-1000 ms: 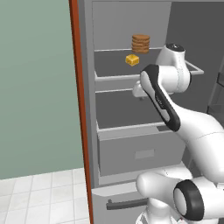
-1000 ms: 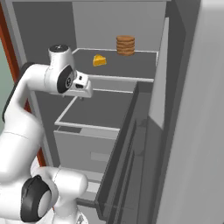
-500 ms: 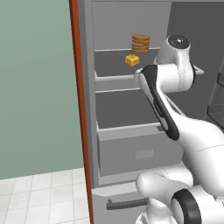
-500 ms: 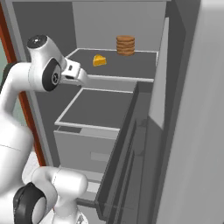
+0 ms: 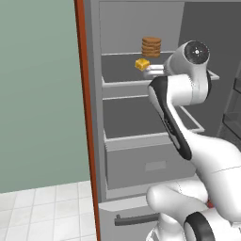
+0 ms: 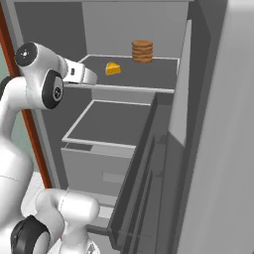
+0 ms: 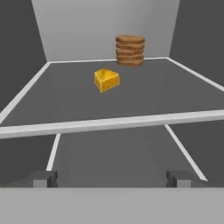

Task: Pick the cheese from the fridge and the cheese grater from the cabinet and place them next to the salad bowl.

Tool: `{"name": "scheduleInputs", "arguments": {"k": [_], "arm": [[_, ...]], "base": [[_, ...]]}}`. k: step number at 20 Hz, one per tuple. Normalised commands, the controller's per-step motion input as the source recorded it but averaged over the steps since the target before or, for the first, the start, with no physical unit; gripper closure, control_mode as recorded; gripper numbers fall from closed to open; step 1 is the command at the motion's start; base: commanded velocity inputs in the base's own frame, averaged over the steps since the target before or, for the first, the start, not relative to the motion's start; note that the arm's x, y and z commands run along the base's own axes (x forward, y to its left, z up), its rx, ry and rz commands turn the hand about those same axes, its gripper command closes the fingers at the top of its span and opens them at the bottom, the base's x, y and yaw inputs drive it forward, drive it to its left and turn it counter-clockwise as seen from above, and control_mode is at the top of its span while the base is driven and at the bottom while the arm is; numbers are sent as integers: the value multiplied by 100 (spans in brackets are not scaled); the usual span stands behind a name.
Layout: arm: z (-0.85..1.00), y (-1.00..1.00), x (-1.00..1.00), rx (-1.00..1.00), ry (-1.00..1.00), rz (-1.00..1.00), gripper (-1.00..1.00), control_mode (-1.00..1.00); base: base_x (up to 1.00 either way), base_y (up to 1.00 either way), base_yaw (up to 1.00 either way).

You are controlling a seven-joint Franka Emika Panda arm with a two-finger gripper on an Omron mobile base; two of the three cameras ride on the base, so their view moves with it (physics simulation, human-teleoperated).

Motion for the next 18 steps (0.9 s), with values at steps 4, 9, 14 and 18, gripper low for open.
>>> {"name": "scheduleInputs", "arguments": {"k": [4, 9, 14, 18], "arm": [[0, -1, 61, 0, 1, 0, -100, -100], [0, -7, 63, 0, 0, 0, -100, -100], [0, -1, 69, 0, 1, 0, -100, -100], [0, 0, 65, 0, 5, 0, -100, -100]], "base": [[0, 0, 0], [0, 0, 0], [0, 0, 0], [0, 0, 0]]}}
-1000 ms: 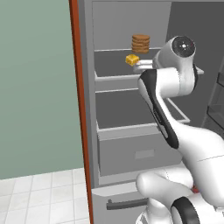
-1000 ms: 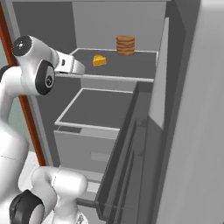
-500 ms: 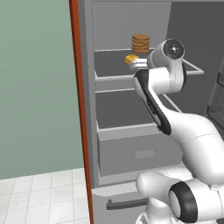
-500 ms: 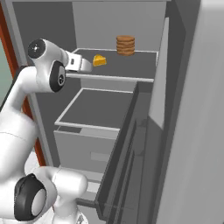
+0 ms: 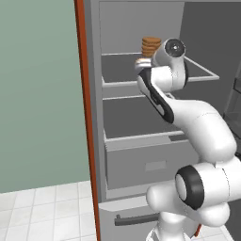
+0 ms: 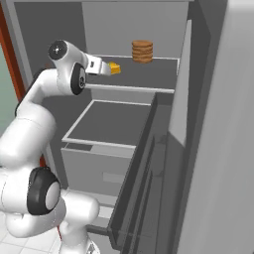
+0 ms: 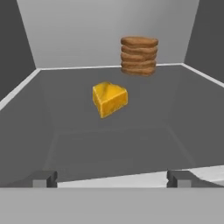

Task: Pick the cheese from the fridge and the cheese grater from the cabinet and place them next to the salad bowl.

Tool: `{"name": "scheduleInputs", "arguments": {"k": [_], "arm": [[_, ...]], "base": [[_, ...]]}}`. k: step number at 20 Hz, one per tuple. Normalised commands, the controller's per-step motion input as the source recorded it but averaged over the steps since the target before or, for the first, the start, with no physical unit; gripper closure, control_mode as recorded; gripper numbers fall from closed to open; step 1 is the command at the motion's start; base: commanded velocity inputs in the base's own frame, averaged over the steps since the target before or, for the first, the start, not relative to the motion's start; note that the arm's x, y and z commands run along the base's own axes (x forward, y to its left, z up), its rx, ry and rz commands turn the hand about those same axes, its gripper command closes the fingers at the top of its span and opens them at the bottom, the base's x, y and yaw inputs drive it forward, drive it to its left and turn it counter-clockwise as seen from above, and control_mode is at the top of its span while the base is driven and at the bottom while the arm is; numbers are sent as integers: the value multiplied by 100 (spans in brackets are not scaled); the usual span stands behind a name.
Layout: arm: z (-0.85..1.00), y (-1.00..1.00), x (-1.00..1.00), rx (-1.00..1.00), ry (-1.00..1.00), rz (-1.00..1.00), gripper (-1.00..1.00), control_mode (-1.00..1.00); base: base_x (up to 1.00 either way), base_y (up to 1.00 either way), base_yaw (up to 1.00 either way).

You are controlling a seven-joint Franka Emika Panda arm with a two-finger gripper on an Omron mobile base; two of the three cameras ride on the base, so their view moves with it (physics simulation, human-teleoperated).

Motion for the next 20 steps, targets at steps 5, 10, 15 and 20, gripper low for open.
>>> {"name": "scheduleInputs", "arguments": {"k": [5, 10, 15, 20], "arm": [[0, 0, 70, 0, 6, 0, -100, -100], [0, 0, 67, 0, 4, 0, -100, -100], [-1, 0, 63, 0, 2, 0, -100, -100], [-10, 0, 63, 0, 3, 0, -100, -100]], "base": [[0, 0, 0], [0, 0, 0], [0, 0, 0], [0, 0, 0]]}}
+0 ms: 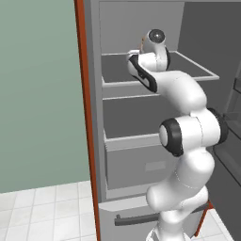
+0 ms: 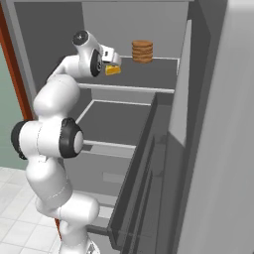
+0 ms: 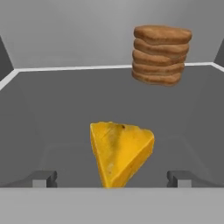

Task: Pick the cheese from the fridge and the cheese grater from the cabinet and place them next to the salad bowl.

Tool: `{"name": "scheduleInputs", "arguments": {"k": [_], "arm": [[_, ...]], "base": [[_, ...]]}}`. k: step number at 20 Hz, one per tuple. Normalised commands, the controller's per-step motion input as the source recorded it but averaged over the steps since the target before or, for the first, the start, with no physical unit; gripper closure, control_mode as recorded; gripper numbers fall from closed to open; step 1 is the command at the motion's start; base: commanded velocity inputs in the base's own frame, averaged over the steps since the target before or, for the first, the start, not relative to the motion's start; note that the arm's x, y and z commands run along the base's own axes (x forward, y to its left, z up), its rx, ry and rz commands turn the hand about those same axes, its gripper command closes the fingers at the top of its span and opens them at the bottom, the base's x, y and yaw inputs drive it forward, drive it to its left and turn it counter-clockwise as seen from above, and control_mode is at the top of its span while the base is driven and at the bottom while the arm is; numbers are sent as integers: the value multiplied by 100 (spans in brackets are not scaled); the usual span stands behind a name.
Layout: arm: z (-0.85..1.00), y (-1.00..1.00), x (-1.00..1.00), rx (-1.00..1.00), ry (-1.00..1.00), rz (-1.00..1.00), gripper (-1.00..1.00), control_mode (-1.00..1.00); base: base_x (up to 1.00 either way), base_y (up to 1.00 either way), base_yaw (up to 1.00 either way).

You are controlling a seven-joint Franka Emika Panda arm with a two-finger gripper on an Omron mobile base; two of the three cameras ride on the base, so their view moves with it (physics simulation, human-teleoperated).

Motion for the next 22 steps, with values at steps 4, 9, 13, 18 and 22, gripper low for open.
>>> {"name": "scheduleInputs", "arguments": {"k": [4, 9, 13, 18, 22], "arm": [[-16, 0, 18, 0, 6, -1, -100, -100], [-23, 0, -4, 0, 4, -8, -100, -100], [-31, 0, 1, 0, 1, -6, -100, -100], [-9, 0, 19, 0, 0, 0, -100, -100], [-10, 0, 17, 0, 0, 0, -100, -100]], "base": [[0, 0, 0], [0, 0, 0], [0, 0, 0], [0, 0, 0], [0, 0, 0]]}}
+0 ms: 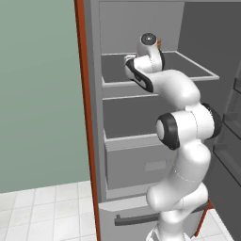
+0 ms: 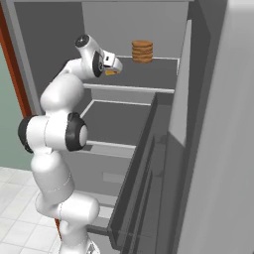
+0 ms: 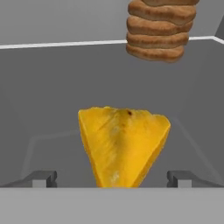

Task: Pick the cheese from the fridge and the cheese grater from the cabinet and place them next to the salad bowl.

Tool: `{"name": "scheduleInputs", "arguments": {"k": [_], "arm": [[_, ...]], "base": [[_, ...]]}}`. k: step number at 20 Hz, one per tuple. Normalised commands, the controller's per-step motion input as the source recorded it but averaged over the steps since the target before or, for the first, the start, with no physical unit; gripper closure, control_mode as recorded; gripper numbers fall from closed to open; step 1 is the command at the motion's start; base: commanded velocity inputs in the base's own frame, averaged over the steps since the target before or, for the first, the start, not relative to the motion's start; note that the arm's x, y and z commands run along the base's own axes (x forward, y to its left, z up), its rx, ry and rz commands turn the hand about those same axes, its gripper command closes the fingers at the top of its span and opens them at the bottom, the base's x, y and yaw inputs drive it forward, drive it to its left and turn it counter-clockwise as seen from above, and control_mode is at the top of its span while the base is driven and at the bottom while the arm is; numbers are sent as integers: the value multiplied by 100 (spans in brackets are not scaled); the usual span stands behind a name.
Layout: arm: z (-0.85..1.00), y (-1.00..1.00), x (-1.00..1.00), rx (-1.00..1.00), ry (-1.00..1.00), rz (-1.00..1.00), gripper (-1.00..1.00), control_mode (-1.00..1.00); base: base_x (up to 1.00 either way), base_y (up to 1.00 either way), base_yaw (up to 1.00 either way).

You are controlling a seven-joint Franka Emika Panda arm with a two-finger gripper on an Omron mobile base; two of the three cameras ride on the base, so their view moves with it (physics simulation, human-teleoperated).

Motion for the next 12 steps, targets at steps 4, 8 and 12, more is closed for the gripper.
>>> {"name": "scheduleInputs", "arguments": {"k": [4, 8, 12], "arm": [[-8, -2, 9, 0, 0, 0, -100, -100], [-5, -13, 0, 0, 0, 0, -100, -100], [-2, -2, 0, 0, 0, 0, 100, -100]], "base": [[0, 0, 0], [0, 0, 0], [0, 0, 0]]}}
